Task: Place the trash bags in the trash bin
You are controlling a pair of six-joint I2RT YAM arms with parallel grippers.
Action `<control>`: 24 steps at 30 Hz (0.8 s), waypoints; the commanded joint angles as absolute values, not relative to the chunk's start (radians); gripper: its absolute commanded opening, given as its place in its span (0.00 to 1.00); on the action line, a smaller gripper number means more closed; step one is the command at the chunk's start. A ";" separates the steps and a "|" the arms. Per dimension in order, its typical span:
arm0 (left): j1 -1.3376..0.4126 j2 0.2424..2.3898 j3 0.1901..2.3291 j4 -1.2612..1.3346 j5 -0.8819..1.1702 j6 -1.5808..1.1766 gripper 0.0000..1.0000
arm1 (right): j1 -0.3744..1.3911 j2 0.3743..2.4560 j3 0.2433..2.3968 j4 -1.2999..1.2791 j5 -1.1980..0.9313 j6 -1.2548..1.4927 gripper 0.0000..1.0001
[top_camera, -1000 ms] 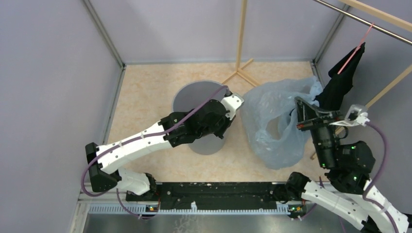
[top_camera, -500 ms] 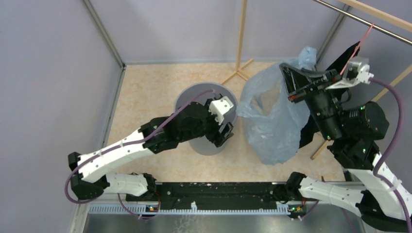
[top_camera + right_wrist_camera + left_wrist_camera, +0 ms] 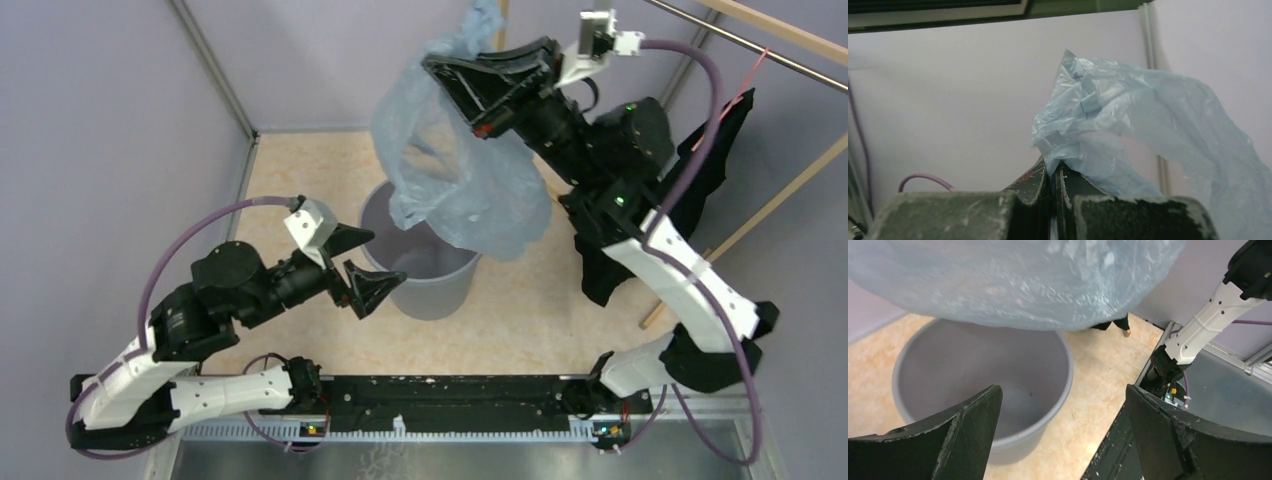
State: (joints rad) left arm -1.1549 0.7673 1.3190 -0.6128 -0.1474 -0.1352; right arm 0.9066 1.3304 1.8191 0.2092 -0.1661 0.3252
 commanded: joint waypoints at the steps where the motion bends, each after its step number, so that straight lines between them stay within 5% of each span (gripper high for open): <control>1: -1.158 0.666 1.290 -0.745 -0.228 -0.268 0.99 | 0.904 1.463 1.943 0.484 -0.408 0.491 0.00; 6: -1.159 0.589 1.337 -0.860 -0.316 -0.303 0.99 | 0.904 1.398 1.726 0.656 -0.360 0.448 0.00; 12: -1.160 0.744 1.555 -1.085 -0.455 -0.339 0.98 | 0.902 1.074 1.194 0.703 0.058 0.271 0.00; 19: -1.160 0.877 1.674 -1.010 -0.670 -0.406 0.99 | 0.903 0.875 1.023 0.505 0.232 0.224 0.00; 24: -1.157 1.231 2.076 -1.205 -0.951 -0.398 0.98 | 0.903 0.855 0.945 0.469 0.232 0.237 0.00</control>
State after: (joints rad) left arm -1.1549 1.0004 1.8336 -1.1210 -0.6983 -0.4019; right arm 0.9066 0.8425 0.9955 0.5121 0.1864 0.2539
